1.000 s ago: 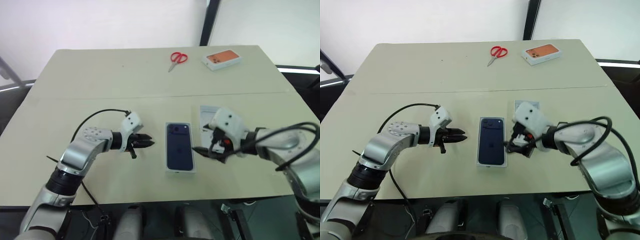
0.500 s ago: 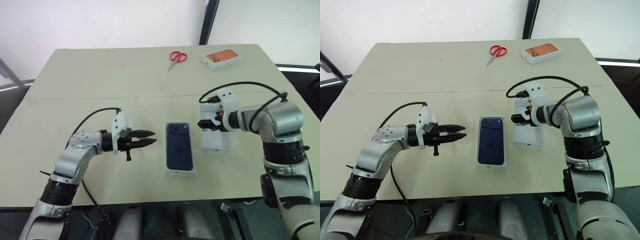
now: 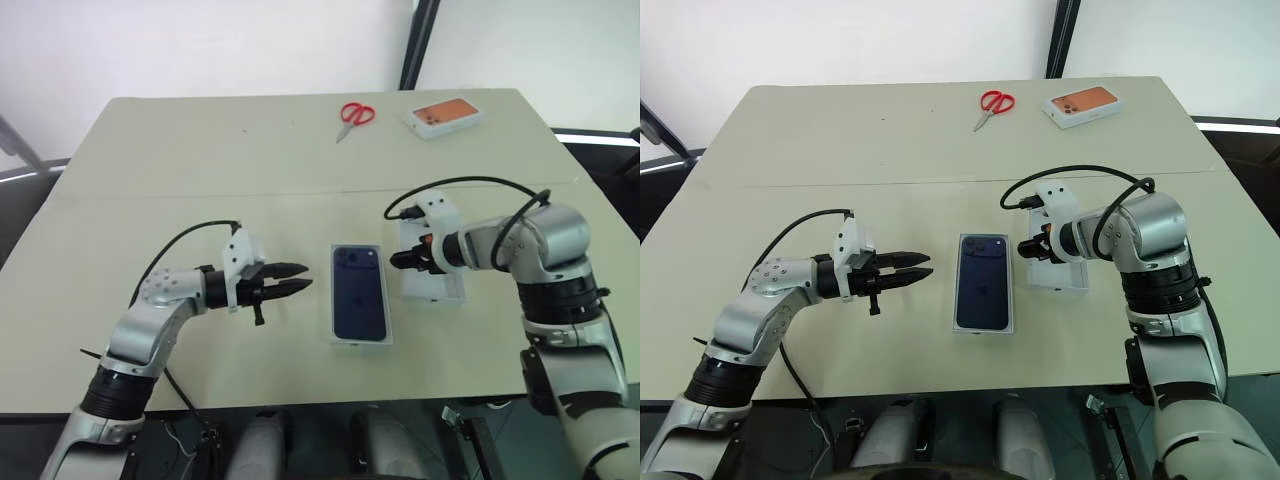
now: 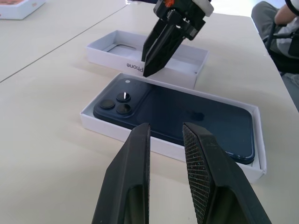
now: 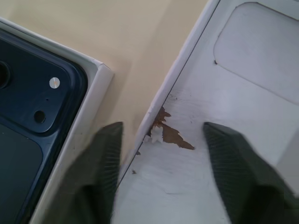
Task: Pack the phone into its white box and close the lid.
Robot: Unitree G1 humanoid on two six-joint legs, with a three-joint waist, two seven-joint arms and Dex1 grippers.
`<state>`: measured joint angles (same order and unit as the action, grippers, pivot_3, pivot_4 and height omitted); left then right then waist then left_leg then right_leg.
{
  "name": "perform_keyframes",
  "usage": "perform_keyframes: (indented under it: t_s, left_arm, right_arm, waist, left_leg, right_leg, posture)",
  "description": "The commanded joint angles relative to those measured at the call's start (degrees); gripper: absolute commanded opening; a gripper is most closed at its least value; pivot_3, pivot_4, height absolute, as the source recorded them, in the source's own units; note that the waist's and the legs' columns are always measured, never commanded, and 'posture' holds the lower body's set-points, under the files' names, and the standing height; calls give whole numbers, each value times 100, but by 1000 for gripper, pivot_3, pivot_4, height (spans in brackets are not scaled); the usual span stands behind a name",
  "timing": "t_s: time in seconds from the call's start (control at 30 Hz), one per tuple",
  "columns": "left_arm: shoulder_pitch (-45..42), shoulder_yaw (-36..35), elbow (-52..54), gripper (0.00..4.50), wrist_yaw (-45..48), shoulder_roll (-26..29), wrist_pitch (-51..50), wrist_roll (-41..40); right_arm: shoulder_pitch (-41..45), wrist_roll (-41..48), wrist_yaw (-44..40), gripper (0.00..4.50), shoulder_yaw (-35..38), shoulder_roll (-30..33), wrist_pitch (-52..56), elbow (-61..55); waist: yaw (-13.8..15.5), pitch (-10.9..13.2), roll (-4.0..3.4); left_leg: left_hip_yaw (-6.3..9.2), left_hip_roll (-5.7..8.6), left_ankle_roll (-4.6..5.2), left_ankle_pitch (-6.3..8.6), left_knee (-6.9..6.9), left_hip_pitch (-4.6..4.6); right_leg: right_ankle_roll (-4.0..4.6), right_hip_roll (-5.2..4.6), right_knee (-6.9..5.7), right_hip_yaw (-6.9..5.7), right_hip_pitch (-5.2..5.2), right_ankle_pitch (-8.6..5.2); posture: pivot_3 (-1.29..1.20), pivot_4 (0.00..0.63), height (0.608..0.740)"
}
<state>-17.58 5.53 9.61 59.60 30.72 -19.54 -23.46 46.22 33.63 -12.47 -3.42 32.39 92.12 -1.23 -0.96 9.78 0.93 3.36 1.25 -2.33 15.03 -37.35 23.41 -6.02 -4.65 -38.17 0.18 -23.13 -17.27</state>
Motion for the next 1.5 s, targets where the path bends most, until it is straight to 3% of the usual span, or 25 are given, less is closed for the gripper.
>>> perform_keyframes:
  t_s: [0.03,0.1,0.33,0.43,0.53,0.6,0.67,0.87,0.97,1.03,1.27,1.37,1.5]
  left_arm:
    - [-48,16,81,1132,-25,-44,99,0]
    - [-86,36,22,1132,-41,-77,115,27]
    - [-103,-52,-127,1132,-151,-105,154,90]
    - [-153,-297,-353,1132,-448,-115,161,104]
    - [-263,-567,-647,1132,-692,-119,167,62]
    - [-346,-692,-815,1132,-766,-102,160,45]
    - [-415,-776,-951,1132,-751,-40,186,58]
    - [-562,-884,-1274,1132,-639,230,387,200]
    - [-586,-915,-1333,1132,-629,306,429,193]
    - [-552,-909,-1234,1132,-652,330,388,161]
    - [-417,-826,-911,1132,-690,310,227,100]
    - [-394,-687,-752,1132,-636,207,139,44]
    - [-346,-494,-492,1132,-560,40,-64,-40]
  right_arm:
    - [55,409,398,887,229,89,38,2]
    - [92,665,634,26,349,123,38,43]
    - [197,1990,1567,26,1029,245,38,63]
    - [426,2950,1594,26,1712,188,38,-77]
    - [442,4660,1884,26,2326,-127,38,97]
    - [35,6539,2648,26,1912,-38,-720,-33]
    - [-421,7758,3237,26,1514,-322,-1638,-384]
    - [-1640,7937,4516,26,936,-2514,-3275,-1740]
    - [-2173,7937,5252,26,626,-3209,-3748,-2144]
    - [-2473,7937,5594,26,488,-3474,-3917,-2238]
    - [-3059,7937,6228,26,507,-3398,-3965,-2168]
    - [-3050,7937,6279,979,606,-3249,-3917,-2080]
    - [-2894,7937,6071,3035,788,-2923,-3806,-2011]
  waist:
    - [1,0,0]
    - [7,0,0]
    - [5,0,-1]
    - [-4,3,-4]
    - [-19,3,-5]
    - [-4,3,-4]
    - [2,1,0]
    - [-26,3,-3]
    - [-22,3,-4]
    - [-4,3,-4]
    - [-31,4,-5]
    - [-35,3,-6]
    - [-23,4,-6]
  left_leg:
    - [0,0,0,0,0,0]
    - [0,0,0,0,0,0]
    - [-1,-1,0,0,1,1]
    - [-1,-2,1,0,1,1]
    - [-2,-9,2,1,2,0]
    - [1,-13,2,1,5,-1]
    - [6,-15,3,1,5,1]
    - [-3,-14,4,2,2,1]
    - [1,-16,4,2,9,2]
    - [0,-11,3,1,5,2]
    - [0,-11,3,1,7,0]
    - [-1,-13,3,1,11,-3]
    - [-3,-12,3,1,10,-2]
  right_leg:
    - [0,0,0,0,0,0]
    - [0,0,0,0,1,0]
    - [0,1,1,0,1,0]
    - [0,2,1,0,0,0]
    - [0,10,0,1,-1,0]
    - [0,14,0,-2,0,0]
    - [0,12,4,-7,4,0]
    - [-1,12,-7,4,-5,0]
    - [-1,15,-6,4,-12,0]
    - [-1,8,-5,4,-9,0]
    - [-1,11,-4,5,-9,0]
    - [0,14,-4,7,-10,0]
    - [0,13,-3,8,-8,0]
  posture:
    - [0,150,740]
    - [0,150,740]
    - [0,150,740]
    - [0,150,740]
    - [0,150,740]
    - [0,150,740]
    - [0,150,740]
    - [0,150,740]
    - [0,150,740]
    - [0,150,740]
    - [0,150,740]
    - [0,150,740]
    - [0,150,740]
